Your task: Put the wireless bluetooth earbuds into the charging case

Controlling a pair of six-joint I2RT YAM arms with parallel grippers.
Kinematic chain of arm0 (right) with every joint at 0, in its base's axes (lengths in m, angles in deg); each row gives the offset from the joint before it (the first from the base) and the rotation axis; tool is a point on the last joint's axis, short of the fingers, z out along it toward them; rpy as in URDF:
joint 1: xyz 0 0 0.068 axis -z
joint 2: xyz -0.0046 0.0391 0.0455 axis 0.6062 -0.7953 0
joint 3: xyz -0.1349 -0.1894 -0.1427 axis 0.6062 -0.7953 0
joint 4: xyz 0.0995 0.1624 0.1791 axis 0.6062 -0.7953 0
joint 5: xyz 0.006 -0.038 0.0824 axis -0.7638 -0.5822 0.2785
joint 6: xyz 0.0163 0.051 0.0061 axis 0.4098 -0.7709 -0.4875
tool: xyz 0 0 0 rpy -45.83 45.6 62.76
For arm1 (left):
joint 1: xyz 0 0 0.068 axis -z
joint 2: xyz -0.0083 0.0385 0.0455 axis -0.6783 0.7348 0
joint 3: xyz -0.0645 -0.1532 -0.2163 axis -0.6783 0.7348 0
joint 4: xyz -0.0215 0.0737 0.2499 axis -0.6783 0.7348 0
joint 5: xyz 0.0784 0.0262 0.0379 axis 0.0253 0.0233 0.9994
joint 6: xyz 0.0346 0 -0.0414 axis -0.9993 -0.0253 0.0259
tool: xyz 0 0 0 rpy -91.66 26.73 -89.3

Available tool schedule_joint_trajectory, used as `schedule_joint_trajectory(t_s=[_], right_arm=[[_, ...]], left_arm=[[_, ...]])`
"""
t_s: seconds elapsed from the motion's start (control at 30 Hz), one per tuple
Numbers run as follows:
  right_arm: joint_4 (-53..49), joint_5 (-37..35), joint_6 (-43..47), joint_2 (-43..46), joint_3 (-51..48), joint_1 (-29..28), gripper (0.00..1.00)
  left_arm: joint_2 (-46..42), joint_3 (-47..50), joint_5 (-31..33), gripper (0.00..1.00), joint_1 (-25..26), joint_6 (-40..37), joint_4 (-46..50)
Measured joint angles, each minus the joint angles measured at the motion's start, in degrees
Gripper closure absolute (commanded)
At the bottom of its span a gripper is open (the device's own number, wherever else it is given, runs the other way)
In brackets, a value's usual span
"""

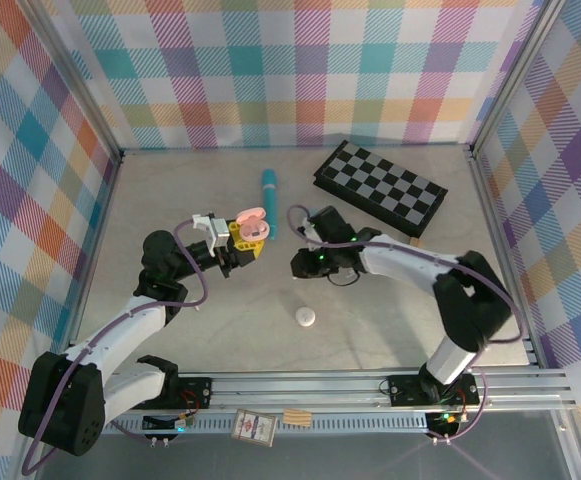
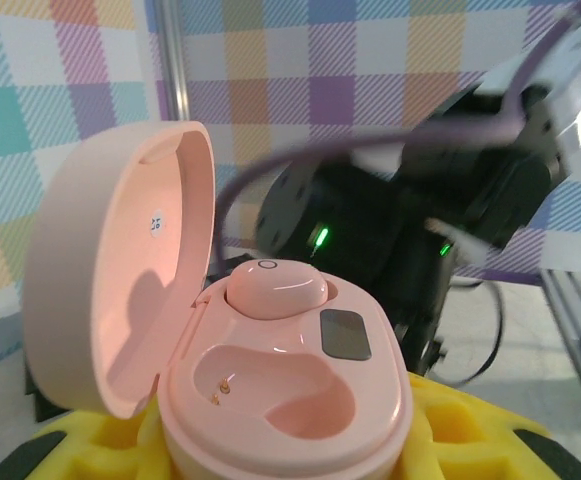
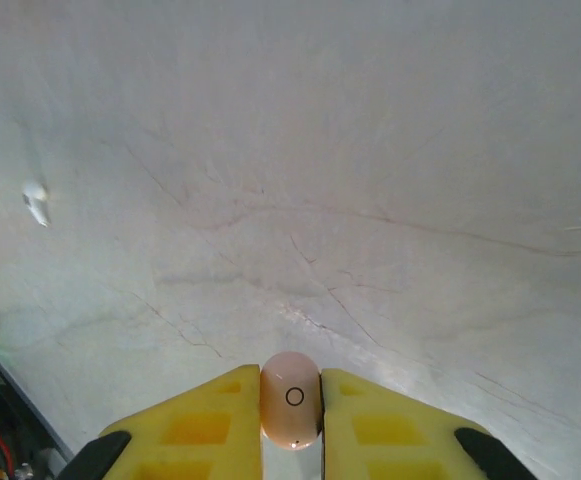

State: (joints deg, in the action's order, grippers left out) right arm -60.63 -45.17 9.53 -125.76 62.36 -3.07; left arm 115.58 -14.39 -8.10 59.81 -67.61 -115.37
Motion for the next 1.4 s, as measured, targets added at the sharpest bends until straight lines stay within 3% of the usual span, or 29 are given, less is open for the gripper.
schedule_joint_trajectory(t_s=[0.2, 0.47, 0.9, 1.4], right_arm=[[-5.2, -2.3, 1.9, 9.0, 3.0, 1.4, 0.81], [-10.8, -2.3, 6.3, 14.6, 13.0, 0.6, 0.81], [-13.7, -2.4, 10.8, 12.0, 22.6, -5.3, 0.81], [-13.5, -3.2, 11.0, 6.9, 22.7, -6.6, 0.82]], left_arm=[[-0.6, 0.3, 6.8, 0.68, 1.5, -4.0, 1.3], [0.3, 0.3, 14.1, 0.68, 5.8, -10.1, 4.8], [6.5, -2.2, 19.7, 0.69, 11.9, -15.1, 8.0], [6.8, -2.3, 21.0, 0.69, 12.8, -15.2, 8.4]])
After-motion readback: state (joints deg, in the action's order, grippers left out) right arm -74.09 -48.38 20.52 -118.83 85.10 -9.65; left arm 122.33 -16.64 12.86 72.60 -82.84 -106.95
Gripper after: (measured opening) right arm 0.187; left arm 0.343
